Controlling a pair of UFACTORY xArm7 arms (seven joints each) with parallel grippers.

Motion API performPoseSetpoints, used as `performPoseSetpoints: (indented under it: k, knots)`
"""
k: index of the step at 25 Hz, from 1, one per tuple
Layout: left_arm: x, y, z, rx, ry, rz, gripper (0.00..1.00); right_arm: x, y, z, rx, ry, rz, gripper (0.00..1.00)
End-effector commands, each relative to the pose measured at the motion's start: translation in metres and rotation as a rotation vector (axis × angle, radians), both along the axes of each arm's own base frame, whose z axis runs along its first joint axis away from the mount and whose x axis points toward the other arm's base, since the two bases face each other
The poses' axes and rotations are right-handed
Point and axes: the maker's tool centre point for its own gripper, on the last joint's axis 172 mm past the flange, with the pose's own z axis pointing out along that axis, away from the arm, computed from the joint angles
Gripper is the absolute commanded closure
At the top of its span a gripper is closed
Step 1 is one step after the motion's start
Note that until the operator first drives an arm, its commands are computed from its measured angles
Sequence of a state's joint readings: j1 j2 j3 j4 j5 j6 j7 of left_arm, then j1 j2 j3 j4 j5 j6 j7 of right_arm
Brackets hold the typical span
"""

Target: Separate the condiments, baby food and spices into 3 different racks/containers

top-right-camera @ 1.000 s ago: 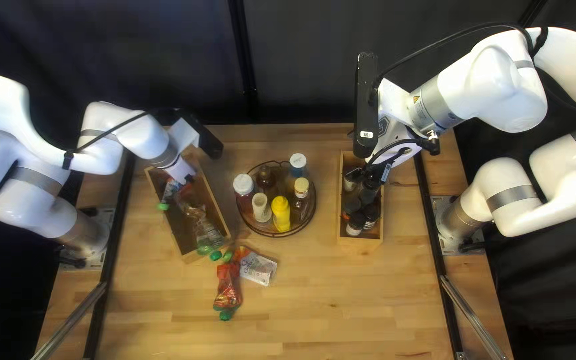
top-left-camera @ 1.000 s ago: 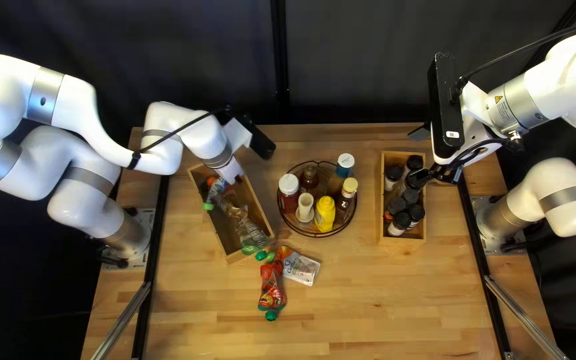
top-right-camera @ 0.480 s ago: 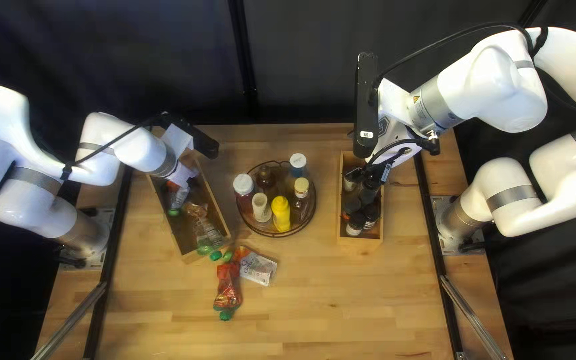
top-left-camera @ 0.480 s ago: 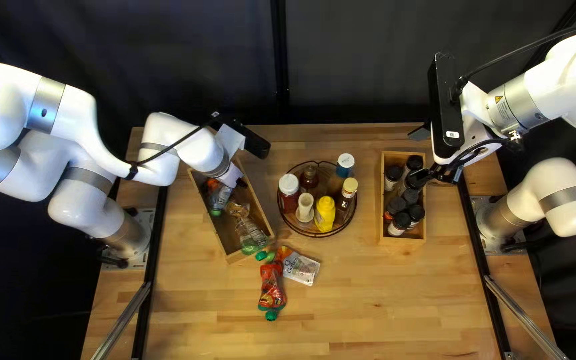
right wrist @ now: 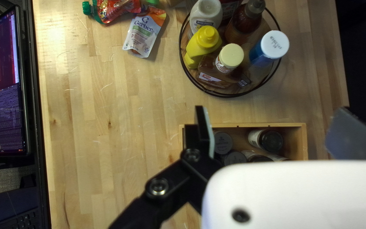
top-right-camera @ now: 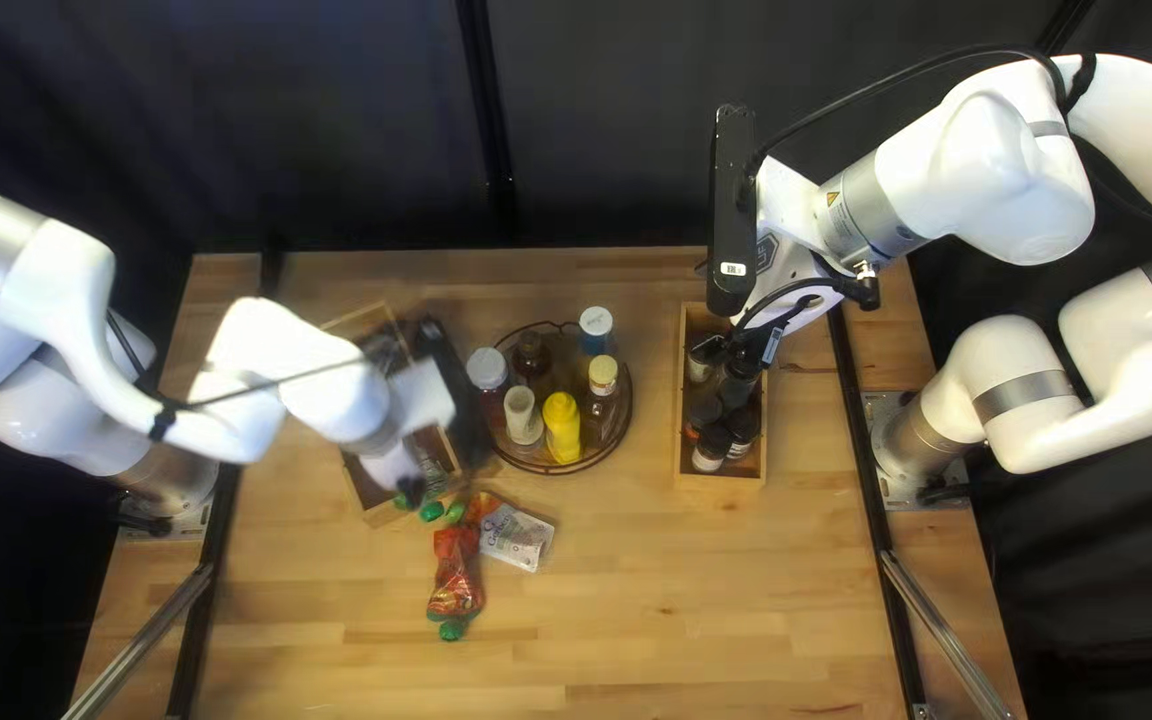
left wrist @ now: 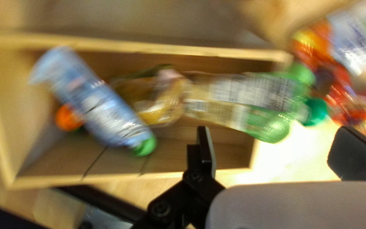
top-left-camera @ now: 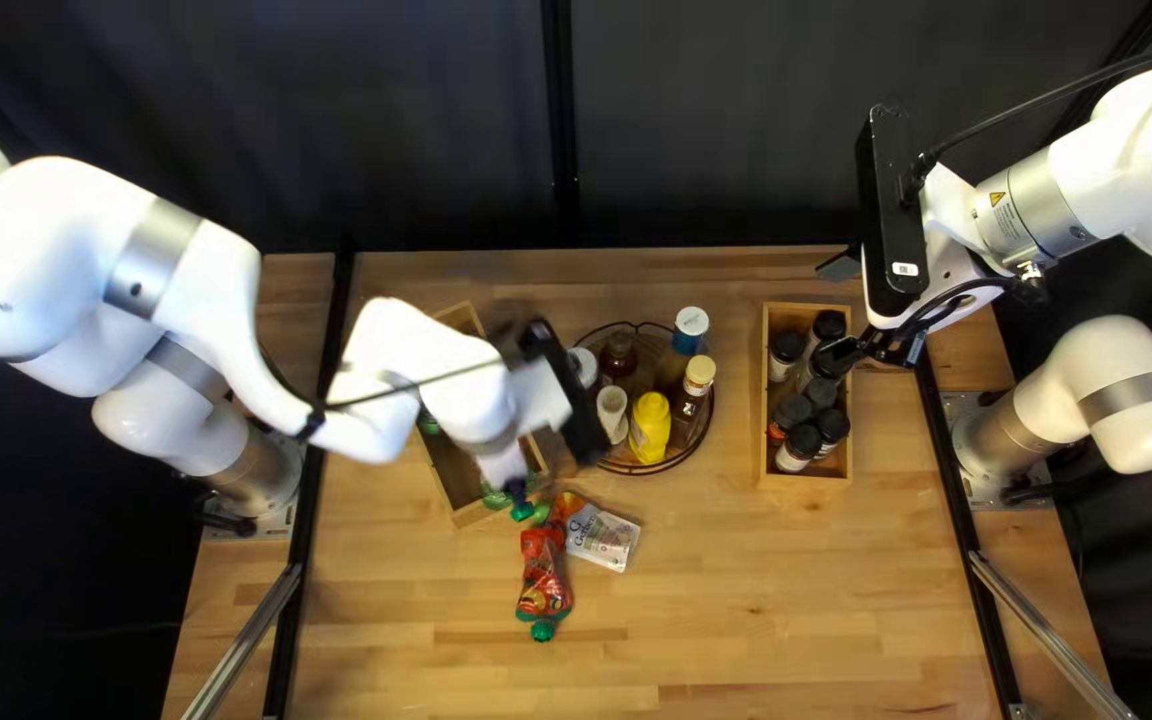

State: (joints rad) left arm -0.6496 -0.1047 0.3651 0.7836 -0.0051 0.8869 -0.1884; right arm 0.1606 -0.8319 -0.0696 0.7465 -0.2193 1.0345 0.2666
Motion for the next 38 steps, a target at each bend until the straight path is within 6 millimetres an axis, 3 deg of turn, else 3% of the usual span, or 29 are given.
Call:
performPoseSetpoints:
  k: [1, 11, 16, 24, 25, 26, 27, 28, 29, 30, 35, 38]
  knots:
    - [0.018, -0.047, -0.019, -0.076, 0.007, -0.391, 0.00, 0.000, 0.000, 0.000, 0.000, 0.000, 0.000, 0.00]
    - [0.025, -0.053, -0.069, 0.024, -0.039, -0.776, 0.00, 0.000, 0.000, 0.000, 0.000, 0.000, 0.000, 0.00]
    - [0.017, -0.047, -0.086, 0.046, -0.037, -0.865, 0.00, 0.000, 0.000, 0.000, 0.000, 0.000, 0.000, 0.00]
    - [0.023, -0.053, -0.115, 0.022, 0.020, -0.984, 0.00, 0.000, 0.000, 0.000, 0.000, 0.000, 0.000, 0.00]
    - [0.024, -0.053, -0.117, 0.019, 0.024, -0.990, 0.07, 0.000, 0.000, 0.000, 0.000, 0.000, 0.000, 0.00]
    - [0.024, -0.051, -0.119, 0.016, 0.032, -0.998, 0.24, 0.000, 0.000, 0.000, 0.000, 0.000, 0.000, 0.00]
    - [0.024, -0.050, -0.120, 0.016, 0.035, -1.002, 0.31, 0.000, 0.000, 0.000, 0.000, 0.000, 0.000, 0.00]
    - [0.024, -0.048, -0.122, 0.015, 0.041, -1.007, 0.92, 0.000, 0.000, 0.000, 0.000, 0.000, 0.000, 0.00]
    - [0.024, -0.047, -0.123, 0.014, 0.045, -1.010, 0.92, 0.000, 0.000, 0.000, 0.000, 0.000, 0.000, 0.00]
    - [0.024, -0.046, -0.124, 0.015, 0.047, -1.013, 1.00, 0.000, 0.000, 0.000, 0.000, 0.000, 0.000, 0.00]
    - [0.020, -0.049, -0.119, 0.014, 0.064, -1.035, 1.00, 0.000, 0.000, 0.000, 0.000, 0.000, 0.000, 0.00]
    - [0.022, -0.059, -0.101, 0.019, 0.067, -1.046, 1.00, 0.000, 0.000, 0.000, 0.000, 0.000, 0.000, 0.00]
